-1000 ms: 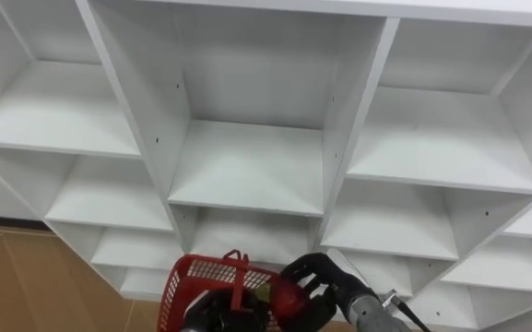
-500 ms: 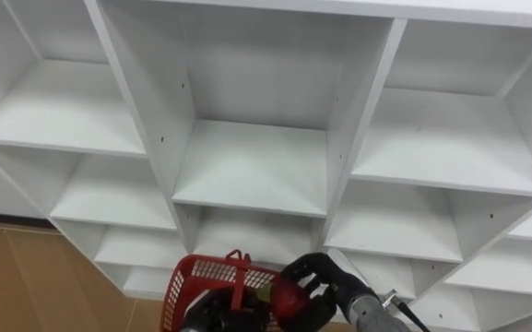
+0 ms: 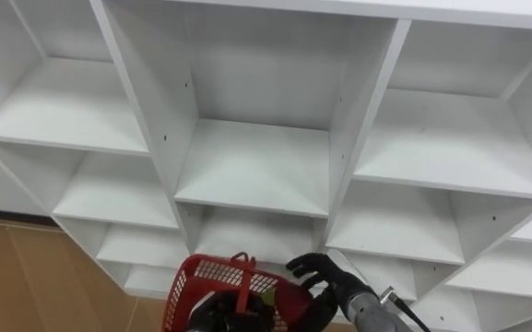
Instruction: Collect fruits from the closet
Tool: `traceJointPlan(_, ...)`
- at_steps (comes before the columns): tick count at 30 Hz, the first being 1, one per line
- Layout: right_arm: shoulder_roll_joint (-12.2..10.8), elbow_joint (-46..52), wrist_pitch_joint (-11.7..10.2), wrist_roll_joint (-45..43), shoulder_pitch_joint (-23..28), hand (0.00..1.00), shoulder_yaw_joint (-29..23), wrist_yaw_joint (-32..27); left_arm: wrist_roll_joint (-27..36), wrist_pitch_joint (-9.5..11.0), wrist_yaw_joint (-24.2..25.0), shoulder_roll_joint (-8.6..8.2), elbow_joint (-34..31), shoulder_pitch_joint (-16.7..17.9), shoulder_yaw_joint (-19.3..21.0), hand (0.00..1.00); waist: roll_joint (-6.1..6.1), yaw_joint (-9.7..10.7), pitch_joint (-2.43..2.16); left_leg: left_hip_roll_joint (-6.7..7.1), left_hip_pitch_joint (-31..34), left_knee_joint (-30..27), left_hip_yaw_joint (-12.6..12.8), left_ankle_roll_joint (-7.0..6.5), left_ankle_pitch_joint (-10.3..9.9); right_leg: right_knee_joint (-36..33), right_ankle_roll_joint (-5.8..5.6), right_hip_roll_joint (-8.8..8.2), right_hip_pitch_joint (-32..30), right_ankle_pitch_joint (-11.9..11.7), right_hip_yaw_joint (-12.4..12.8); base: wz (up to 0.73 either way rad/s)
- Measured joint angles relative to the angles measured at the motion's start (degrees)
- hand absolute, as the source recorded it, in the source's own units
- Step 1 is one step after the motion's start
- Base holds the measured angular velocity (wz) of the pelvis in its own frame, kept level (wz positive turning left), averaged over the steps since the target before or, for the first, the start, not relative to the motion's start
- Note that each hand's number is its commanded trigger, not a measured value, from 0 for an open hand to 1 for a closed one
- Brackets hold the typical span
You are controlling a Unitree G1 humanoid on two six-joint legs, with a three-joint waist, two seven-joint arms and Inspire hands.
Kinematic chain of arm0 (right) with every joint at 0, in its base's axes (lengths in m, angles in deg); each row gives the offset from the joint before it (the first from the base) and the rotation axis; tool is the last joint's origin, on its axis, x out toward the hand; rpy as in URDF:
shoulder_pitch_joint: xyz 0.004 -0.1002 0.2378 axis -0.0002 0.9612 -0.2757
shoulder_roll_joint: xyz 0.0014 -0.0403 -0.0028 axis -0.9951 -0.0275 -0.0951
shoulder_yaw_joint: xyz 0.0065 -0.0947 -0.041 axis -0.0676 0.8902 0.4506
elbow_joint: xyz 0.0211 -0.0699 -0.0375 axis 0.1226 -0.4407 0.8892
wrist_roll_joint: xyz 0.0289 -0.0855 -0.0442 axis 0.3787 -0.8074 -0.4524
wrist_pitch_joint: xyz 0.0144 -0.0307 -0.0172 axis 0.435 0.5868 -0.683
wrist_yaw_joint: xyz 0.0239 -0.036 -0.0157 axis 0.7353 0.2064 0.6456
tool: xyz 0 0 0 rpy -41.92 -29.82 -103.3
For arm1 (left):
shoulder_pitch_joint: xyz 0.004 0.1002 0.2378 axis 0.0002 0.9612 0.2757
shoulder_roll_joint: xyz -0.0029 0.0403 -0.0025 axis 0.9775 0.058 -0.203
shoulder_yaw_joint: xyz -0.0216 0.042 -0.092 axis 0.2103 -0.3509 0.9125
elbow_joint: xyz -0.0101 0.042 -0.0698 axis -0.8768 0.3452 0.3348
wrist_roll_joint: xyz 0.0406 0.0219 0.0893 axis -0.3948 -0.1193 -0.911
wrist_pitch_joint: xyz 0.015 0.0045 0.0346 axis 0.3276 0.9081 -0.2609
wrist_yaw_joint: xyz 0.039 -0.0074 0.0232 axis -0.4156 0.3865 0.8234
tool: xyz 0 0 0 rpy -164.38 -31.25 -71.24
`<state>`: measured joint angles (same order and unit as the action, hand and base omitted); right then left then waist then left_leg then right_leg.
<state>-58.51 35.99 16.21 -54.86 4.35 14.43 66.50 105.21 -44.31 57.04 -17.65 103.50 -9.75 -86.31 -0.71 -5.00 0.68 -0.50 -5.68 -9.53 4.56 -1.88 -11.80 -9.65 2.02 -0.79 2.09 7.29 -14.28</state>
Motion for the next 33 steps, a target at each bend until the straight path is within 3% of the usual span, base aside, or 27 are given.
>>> traceJointPlan(11,-0.25,-0.02,-0.02,1.07,-0.35,0.00,0.09,-1.23,-0.52,-0.02,-0.28,0.54,0.03,0.06,-0.59,1.00,-0.68,-0.07,0.31,0.04,0.09,0.00,-0.07,0.00,0.00,0.04,0.00,-0.03,0.08,0.00,-0.09,0.00)
traceJointPlan(20,-0.35,-0.21,-0.16,1.14,-0.35,0.00,0.12,-1.20,-0.79,-0.01,0.25,0.50,0.04,0.07,-0.82,1.00,-0.58,-0.05,0.40,0.04,0.07,-0.01,-0.07,0.00,0.00,0.06,-0.01,-0.03,0.14,0.01,-0.10,0.00)
traceJointPlan(33,-0.24,-1.24,-0.28,5.58,-0.62,0.00,0.21,-2.44,-0.57,-0.01,0.64,0.59,-0.02,0.08,-1.77,1.00,-0.52,-0.05,0.30,0.03,0.04,0.07,0.24,0.00,0.00,0.03,-0.06,0.01,0.15,0.07,0.00,0.00)
